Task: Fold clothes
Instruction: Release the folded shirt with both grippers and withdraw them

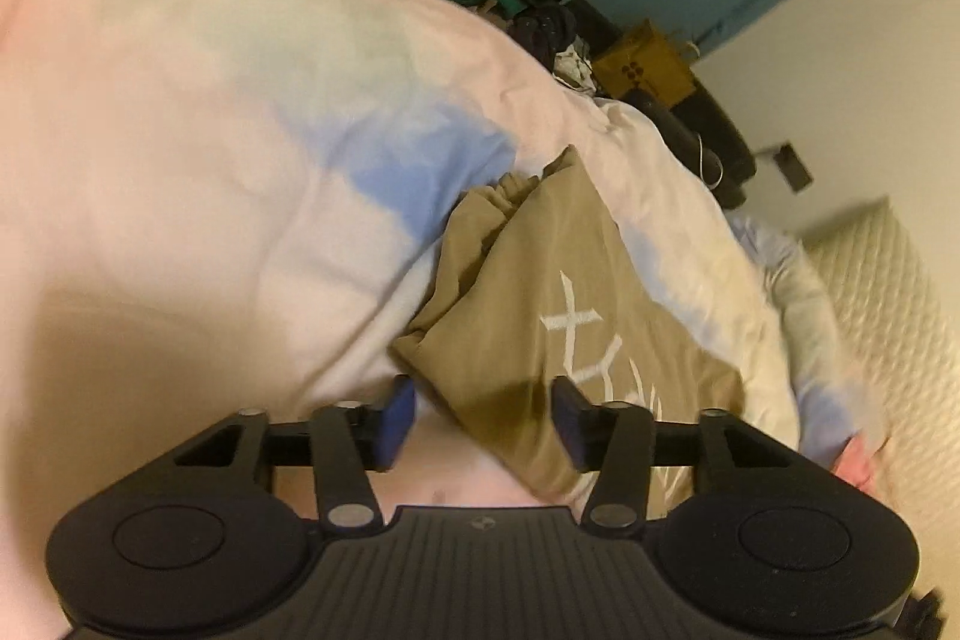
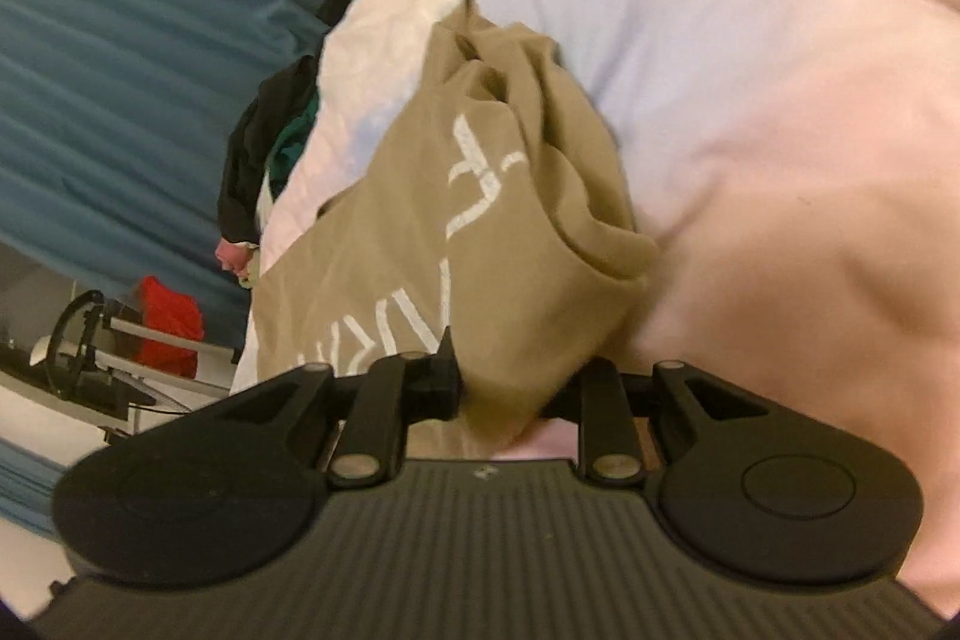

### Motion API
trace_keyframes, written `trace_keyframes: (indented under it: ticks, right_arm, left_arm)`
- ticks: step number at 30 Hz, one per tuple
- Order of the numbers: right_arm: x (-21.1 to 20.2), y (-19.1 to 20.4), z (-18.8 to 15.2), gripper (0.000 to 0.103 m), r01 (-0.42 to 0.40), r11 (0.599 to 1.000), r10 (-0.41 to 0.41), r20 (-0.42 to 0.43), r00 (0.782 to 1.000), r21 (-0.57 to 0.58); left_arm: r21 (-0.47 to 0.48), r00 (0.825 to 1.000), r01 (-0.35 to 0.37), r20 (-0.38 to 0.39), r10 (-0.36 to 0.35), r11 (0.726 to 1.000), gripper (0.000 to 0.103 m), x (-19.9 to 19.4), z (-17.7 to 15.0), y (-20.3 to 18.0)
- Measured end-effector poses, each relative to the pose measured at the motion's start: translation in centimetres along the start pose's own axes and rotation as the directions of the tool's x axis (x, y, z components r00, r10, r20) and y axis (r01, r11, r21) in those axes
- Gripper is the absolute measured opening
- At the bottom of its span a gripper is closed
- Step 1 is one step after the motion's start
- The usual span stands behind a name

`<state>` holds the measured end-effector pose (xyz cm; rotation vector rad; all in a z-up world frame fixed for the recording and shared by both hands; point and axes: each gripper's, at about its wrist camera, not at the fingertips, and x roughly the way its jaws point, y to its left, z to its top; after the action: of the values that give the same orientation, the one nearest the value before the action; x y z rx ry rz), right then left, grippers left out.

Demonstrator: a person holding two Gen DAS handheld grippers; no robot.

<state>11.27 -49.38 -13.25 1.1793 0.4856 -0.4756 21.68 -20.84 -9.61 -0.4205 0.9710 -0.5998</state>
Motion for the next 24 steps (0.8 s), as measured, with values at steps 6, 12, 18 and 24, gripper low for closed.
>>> trace_keyframes:
  ticks: [6, 12, 18, 24]
  right_arm:
    - [-5.2, 2.5, -0.7, 0.024, 0.064, 0.994, -0.065, -0.002, 0.998, -0.087]
    - [-13.0, 6.6, -0.8, 0.024, 0.015, 0.967, 0.002, 0.069, 0.998, -0.254]
    - [-21.1, 10.5, -1.8, 0.033, -0.031, 0.906, 0.093, 0.127, 0.988, -0.422]
    - [-28.8, 13.4, -4.5, 0.086, -0.055, 0.813, 0.199, 0.187, 0.962, -0.58]
  left_arm:
    - [0.13, 0.999, -0.024, 0.045, 0.018, 0.991, 0.075, -6.5, 0.1, -3.4]
    - [0.252, 0.991, -0.044, 0.133, 0.01, 0.967, 0.082, -15.5, -0.9, -8.2]
    - [0.372, 0.975, -0.073, 0.223, -0.013, 0.925, 0.103, -23.9, -3.0, -11.9]
    - [0.45, 0.946, -0.149, 0.323, -0.005, 0.88, 0.103, -30.8, -5.4, -13.7]
